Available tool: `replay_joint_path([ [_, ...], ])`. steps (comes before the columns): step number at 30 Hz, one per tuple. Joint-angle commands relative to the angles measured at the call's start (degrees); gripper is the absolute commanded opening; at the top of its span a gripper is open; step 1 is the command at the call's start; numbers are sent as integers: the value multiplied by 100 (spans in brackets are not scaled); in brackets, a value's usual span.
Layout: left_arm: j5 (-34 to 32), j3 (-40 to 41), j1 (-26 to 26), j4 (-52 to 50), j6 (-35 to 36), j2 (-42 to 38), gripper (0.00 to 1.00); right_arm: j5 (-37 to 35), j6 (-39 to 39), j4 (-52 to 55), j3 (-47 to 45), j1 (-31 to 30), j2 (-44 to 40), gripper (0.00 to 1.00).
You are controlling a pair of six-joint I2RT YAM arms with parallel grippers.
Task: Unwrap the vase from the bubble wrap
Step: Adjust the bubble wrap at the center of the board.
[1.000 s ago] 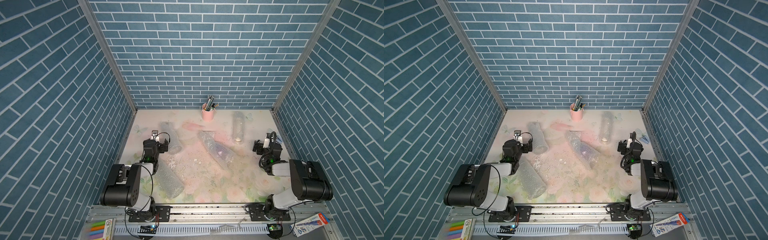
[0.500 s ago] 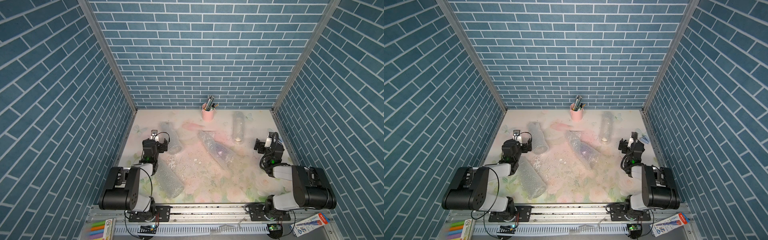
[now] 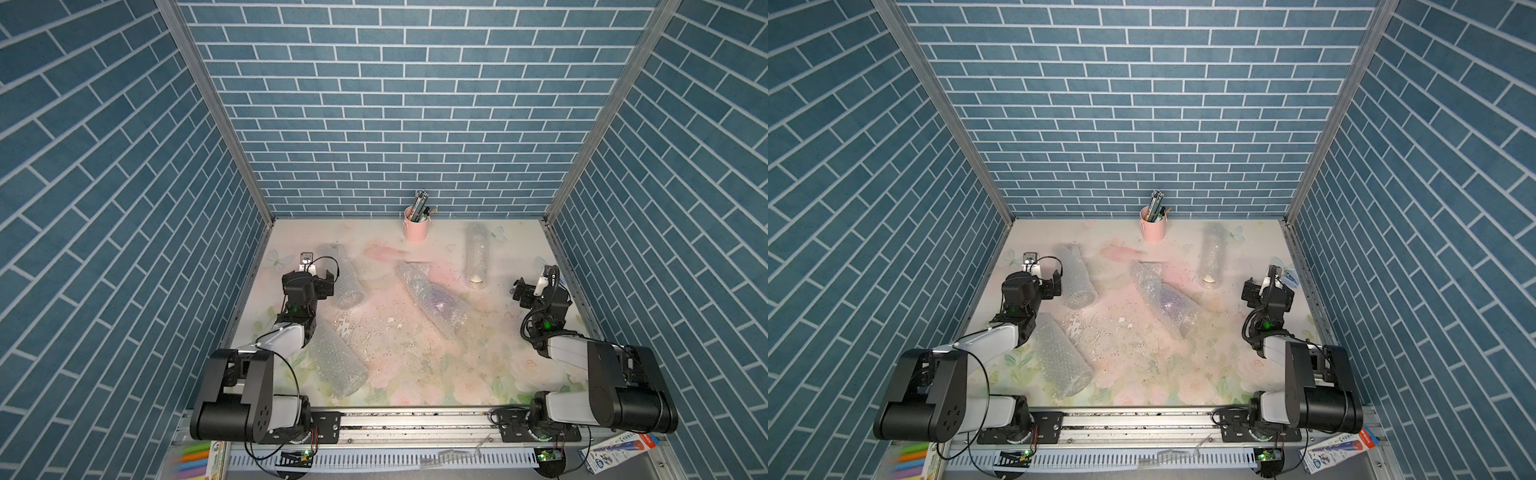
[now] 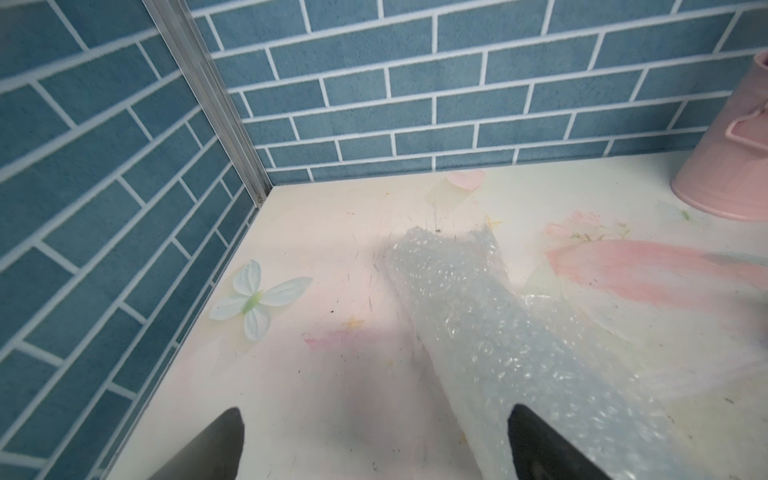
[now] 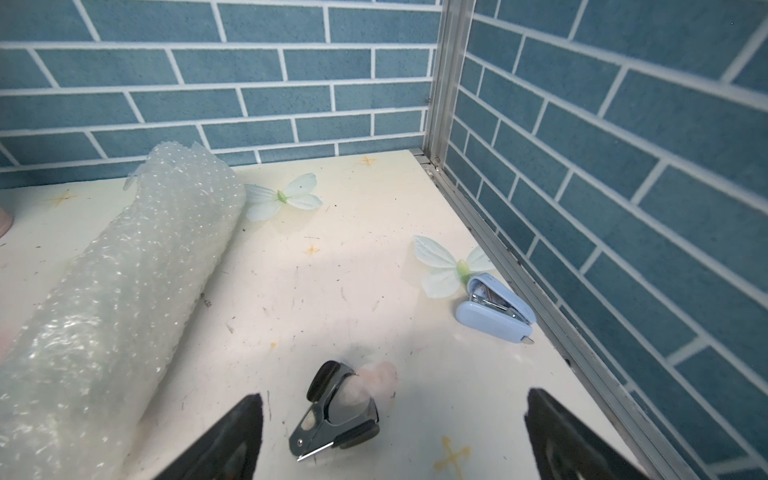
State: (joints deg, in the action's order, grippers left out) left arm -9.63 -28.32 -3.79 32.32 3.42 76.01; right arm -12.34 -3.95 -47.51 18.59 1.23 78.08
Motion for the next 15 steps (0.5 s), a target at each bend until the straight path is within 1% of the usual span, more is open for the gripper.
replay_joint_path([
  [1,-211,-346,-49,-627,-291,-173,100,-356,-212,203,80,-23,-191,98],
  [5,-254,-859,-143,-1374,-594,-147,100,-417,-256,379,127,-27,-232,98],
  [8,-339,-1273,-209,-1948,-628,-173,99,-418,-271,518,188,-27,-239,97],
  [12,-312,-1928,-290,-2951,-814,-150,100,-494,-321,662,214,-46,-306,96],
  [15,-228,-2104,-433,-3260,-929,-213,100,-558,-336,698,198,-62,-351,95],
])
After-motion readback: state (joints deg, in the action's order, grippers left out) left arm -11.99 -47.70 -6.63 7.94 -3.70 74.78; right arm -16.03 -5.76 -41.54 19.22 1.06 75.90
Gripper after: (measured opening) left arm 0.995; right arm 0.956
